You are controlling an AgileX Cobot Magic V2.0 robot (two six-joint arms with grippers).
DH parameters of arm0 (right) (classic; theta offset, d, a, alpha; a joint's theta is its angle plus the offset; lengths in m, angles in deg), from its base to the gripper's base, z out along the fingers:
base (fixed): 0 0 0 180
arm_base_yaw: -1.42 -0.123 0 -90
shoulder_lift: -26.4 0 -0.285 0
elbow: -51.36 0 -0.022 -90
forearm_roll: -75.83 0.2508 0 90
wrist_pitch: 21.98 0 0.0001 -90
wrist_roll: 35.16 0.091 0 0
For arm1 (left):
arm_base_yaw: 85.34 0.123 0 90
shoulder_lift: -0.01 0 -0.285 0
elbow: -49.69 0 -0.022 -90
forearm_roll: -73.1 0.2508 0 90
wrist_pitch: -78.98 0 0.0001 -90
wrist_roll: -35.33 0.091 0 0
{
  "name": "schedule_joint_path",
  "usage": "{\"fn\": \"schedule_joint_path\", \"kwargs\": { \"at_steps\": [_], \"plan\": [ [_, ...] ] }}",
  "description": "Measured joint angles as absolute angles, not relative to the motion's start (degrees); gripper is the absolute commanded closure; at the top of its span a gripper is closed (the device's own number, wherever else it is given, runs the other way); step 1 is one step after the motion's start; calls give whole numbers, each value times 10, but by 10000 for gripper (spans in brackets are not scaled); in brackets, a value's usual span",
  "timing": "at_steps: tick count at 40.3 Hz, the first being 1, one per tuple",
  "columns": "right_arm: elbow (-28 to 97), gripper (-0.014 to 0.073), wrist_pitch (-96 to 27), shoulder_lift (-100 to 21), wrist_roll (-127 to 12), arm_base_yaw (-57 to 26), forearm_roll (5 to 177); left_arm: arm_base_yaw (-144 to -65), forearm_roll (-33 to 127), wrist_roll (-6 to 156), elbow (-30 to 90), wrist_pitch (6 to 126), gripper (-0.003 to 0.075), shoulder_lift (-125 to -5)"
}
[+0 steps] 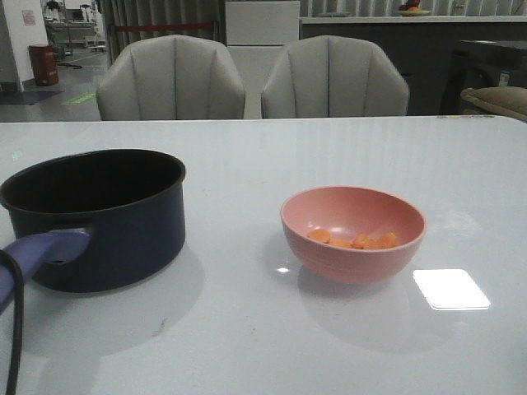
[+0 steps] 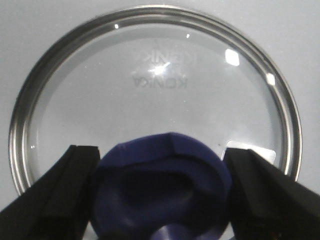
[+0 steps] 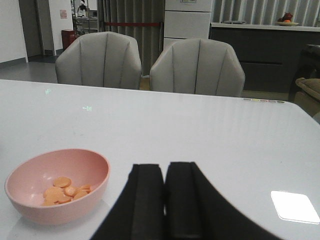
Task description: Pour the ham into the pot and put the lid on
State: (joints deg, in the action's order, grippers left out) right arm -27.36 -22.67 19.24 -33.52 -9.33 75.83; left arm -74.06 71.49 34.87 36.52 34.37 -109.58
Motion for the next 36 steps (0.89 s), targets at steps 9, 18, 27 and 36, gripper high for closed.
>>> {"fn": "schedule_joint_path", "kwargs": {
  "at_steps": [9,18,27,36],
  "plan": [
    [-274,445,-227,192,-335,-93,758,-741,716,349,373,338,133,-1096],
    [-274,445,-227,192,-335,-93,758,-761,743,349,401,305,134,-1083],
    [-274,445,-227,192,-335,-93,758,-811,751,349,401,311,134,-991],
    [-274,445,-227,192,-335,-93,758,-848,740,349,381,323,134,-865]
  ]
}}
